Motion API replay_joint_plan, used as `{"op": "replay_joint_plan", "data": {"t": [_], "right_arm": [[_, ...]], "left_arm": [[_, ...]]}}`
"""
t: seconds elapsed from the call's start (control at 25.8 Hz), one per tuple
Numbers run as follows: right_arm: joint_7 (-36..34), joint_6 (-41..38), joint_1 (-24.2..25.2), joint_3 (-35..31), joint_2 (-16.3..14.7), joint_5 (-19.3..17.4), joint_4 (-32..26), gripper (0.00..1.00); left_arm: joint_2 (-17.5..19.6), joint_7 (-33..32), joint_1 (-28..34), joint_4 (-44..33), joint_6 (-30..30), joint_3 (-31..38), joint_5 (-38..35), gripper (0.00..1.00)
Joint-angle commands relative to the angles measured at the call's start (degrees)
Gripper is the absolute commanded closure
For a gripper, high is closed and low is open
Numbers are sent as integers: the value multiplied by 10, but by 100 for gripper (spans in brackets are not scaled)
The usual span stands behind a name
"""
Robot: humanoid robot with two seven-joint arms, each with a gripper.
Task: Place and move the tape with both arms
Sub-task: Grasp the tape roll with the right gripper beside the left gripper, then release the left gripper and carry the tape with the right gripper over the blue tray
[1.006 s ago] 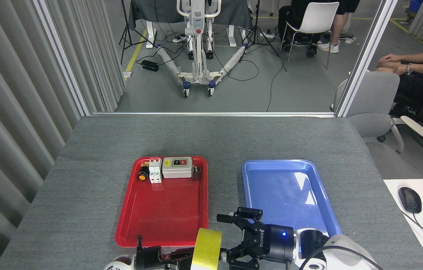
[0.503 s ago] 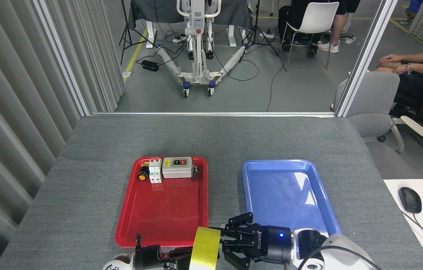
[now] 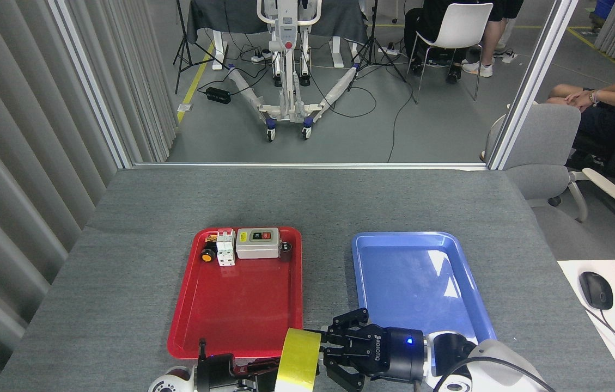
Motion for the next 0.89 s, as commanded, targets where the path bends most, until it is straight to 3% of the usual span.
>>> {"op": "replay_joint_plan", "data": {"t": [0.0,0.04,0.15,0.54,0.85], "right_arm": [[-1,-8,0,0,0,0,0,77],[-1,-8,0,0,0,0,0,77],[-1,-8,0,0,0,0,0,77],[-1,-8,0,0,0,0,0,77],[-1,-8,0,1,-2,0,0,78]], "left_arm": [[-1,11,-1,5,1,8,0,59],[-3,12,-1,8,1,18,-1,52],[-6,12,-8,24,-7,32,-1,43],[-2,12,-22,50,-22,34,0,29],[-1,13,-22,53,-22,43,0,25]]}}
